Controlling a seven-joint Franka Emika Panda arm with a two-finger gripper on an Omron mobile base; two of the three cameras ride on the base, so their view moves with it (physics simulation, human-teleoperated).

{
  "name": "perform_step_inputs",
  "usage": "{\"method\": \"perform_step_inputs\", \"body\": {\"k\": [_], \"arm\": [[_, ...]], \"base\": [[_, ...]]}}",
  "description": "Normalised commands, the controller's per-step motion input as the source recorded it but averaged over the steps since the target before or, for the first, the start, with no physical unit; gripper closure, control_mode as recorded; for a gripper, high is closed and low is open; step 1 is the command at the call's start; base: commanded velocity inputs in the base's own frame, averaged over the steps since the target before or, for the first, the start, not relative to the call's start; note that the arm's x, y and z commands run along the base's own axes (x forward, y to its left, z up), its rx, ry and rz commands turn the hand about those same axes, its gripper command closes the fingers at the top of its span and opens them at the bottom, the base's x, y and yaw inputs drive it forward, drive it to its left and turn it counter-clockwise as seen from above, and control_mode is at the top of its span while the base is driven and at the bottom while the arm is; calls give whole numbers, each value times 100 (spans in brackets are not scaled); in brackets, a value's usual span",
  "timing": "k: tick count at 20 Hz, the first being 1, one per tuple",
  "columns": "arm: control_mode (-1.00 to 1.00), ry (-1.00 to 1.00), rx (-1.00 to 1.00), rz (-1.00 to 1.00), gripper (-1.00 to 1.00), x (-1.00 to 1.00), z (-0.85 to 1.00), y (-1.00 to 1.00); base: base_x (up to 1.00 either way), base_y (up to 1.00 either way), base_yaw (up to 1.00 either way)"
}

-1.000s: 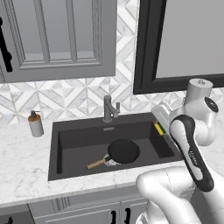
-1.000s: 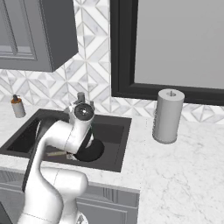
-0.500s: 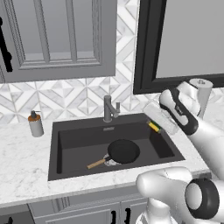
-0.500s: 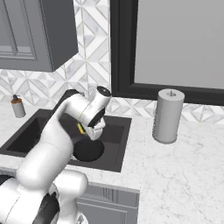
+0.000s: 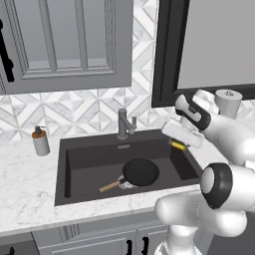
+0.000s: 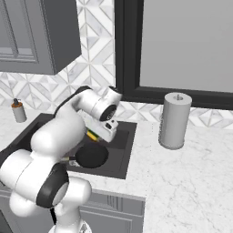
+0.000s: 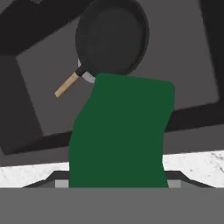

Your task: Pick the pan and sponge and place them into the sink. Then turn on the water.

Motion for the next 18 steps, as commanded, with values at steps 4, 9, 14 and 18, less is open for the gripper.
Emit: {"method": "perform_step_inputs", "body": {"k": [4, 9, 14, 18], "arm": [[-100, -1, -13, 45, 100, 0, -38, 0], [-100, -11, -7, 51, 100, 0, -15, 0], [-100, -21, -8, 52, 100, 0, -23, 0], [-100, -28, -6, 52, 100, 0, -17, 0]], "base": [[0, 0, 0], [0, 0, 0], [0, 0, 0], [0, 0, 0]]}}
